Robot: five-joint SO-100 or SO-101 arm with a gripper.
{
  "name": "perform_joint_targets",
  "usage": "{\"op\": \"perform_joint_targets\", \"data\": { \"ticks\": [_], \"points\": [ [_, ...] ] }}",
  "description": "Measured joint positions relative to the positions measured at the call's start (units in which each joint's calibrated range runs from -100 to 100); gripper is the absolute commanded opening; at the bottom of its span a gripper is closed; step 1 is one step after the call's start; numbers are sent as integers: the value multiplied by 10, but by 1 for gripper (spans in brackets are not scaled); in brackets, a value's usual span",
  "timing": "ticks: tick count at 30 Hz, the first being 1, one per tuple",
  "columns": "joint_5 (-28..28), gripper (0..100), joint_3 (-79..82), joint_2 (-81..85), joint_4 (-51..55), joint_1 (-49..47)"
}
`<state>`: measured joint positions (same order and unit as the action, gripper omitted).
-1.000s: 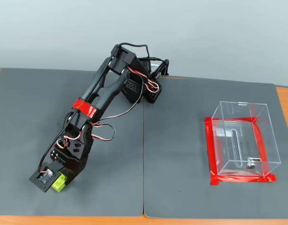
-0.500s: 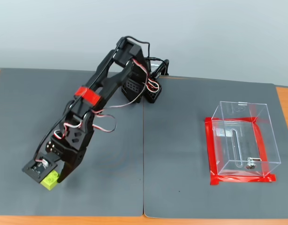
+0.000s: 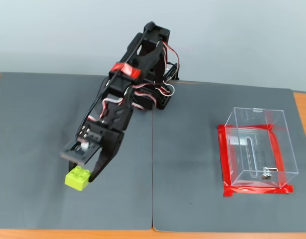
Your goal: Pick the green lego block and place it into the transparent box
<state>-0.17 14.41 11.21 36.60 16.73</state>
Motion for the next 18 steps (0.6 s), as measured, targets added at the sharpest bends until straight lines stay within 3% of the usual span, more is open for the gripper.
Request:
{"op": "perform_joint_targets", "data": {
  "ticks": [18],
  "points": [
    [1,14,0,53,0,-264]
  ]
}}
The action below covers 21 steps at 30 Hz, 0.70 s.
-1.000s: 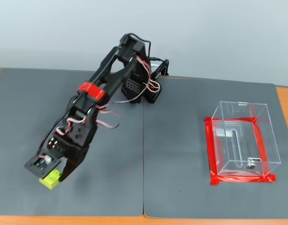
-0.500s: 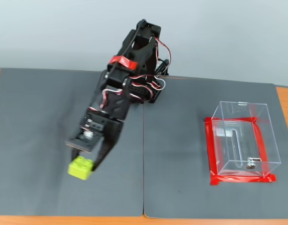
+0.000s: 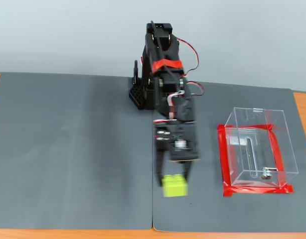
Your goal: Pick the green lego block and place it into the transparent box
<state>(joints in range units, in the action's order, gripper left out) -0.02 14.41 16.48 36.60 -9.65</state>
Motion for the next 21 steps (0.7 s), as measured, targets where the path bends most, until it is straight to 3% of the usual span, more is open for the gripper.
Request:
{"op": "perform_joint_targets", "data": {
  "ticks": [21],
  "points": [
    [3,14,0,0,0,-287]
  ]
}}
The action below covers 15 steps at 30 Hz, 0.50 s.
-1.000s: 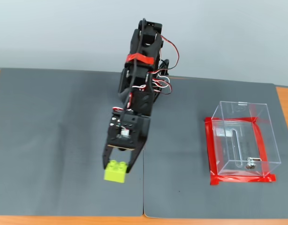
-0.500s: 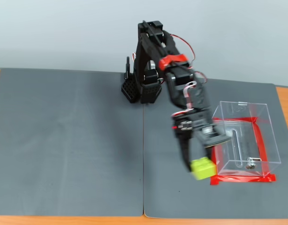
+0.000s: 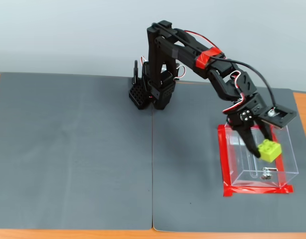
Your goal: Pick the green lego block and place it into the transparent box
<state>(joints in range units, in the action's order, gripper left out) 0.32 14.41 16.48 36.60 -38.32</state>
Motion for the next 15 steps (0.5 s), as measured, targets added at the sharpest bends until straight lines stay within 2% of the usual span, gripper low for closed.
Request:
{"op": "perform_joint_targets", "data": {
  "ticks": [8,15],
  "points": [
    [-3,14,8,0,0,-57],
    [-3,14,28,-3,2,-63]
  ]
}}
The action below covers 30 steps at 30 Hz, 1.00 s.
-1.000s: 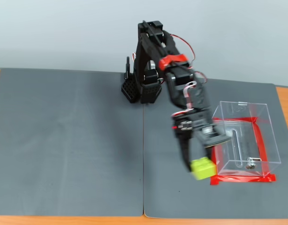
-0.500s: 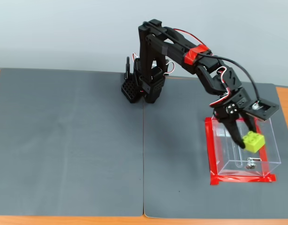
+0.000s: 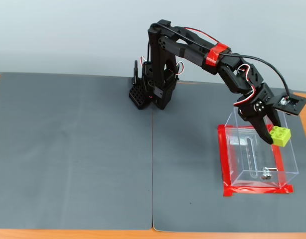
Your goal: Pick the green lego block and place it into the transparent box
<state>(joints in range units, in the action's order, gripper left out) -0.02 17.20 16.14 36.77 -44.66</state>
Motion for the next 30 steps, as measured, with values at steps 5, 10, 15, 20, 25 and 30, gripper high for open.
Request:
{"op": "perform_joint_targets", "data": {
  "ticks": [5,10,15,20,25,30],
  "points": [
    [4,14,0,0,53,-15],
    [0,14,0,-21,73,-24],
    [1,15,0,-30,74,-18],
    [0,27,0,-30,74,-24],
    [0,32,0,-30,74,-24],
    [0,24,0,-30,74,-24]
  ]
}}
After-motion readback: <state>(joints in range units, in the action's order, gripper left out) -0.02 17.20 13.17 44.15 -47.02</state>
